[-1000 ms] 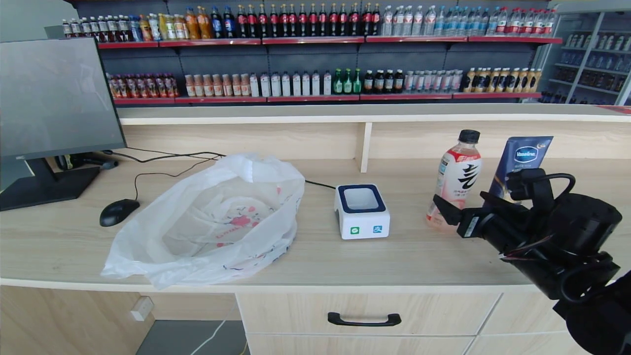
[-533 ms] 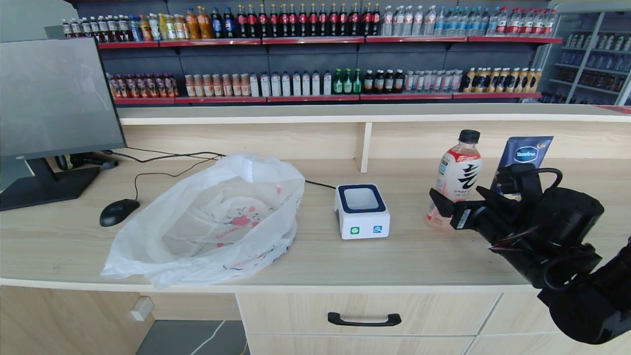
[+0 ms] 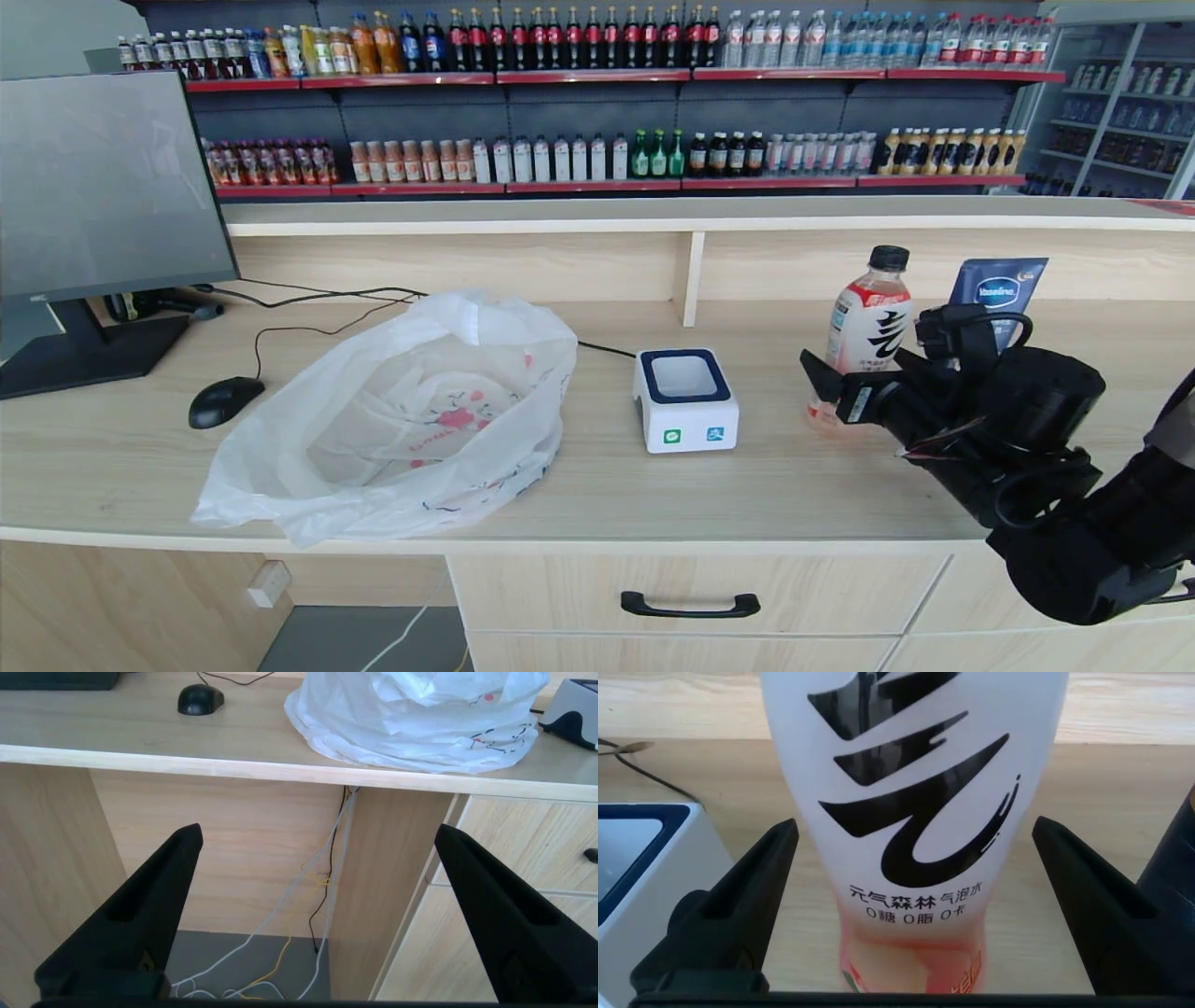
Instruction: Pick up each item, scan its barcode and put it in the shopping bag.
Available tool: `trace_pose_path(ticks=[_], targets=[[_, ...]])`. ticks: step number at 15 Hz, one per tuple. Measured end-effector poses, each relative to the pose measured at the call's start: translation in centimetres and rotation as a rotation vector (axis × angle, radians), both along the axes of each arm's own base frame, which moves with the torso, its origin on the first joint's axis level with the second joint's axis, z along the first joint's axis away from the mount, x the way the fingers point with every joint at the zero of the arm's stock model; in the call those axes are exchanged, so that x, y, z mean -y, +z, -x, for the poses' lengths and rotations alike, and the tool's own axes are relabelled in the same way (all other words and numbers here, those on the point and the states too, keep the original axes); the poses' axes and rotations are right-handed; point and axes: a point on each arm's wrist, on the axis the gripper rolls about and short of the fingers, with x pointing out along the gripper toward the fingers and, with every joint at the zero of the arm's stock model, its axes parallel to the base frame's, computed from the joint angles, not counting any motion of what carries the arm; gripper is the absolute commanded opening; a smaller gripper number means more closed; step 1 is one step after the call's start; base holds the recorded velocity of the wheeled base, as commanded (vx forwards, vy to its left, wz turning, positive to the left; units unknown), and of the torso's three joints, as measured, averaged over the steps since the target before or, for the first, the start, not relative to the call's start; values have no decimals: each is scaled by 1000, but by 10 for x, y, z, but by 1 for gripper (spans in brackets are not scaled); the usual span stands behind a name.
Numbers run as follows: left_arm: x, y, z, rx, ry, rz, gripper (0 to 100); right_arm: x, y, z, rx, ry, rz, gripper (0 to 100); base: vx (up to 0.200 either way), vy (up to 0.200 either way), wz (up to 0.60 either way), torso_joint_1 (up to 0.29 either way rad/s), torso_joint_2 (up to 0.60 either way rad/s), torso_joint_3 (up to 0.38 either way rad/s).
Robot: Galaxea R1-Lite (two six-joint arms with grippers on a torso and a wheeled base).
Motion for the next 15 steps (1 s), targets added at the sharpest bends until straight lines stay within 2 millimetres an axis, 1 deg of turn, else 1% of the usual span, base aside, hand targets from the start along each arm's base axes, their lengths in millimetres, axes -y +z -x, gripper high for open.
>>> trace_pose_path(ticks=[12, 13, 15], targets=[[0, 0, 0, 0, 0, 0, 100, -3, -1, -20, 30, -6, -1, 100, 0, 0, 0, 0, 0, 0], [0, 0, 0, 0, 0, 0, 100, -2, -1, -21, 31, -8, 3, 0, 0, 0, 0, 0, 0, 0], [0, 0, 0, 0, 0, 0, 100, -1, 0, -22, 33, -12, 9, 0, 0, 0, 0, 0, 0, 0]])
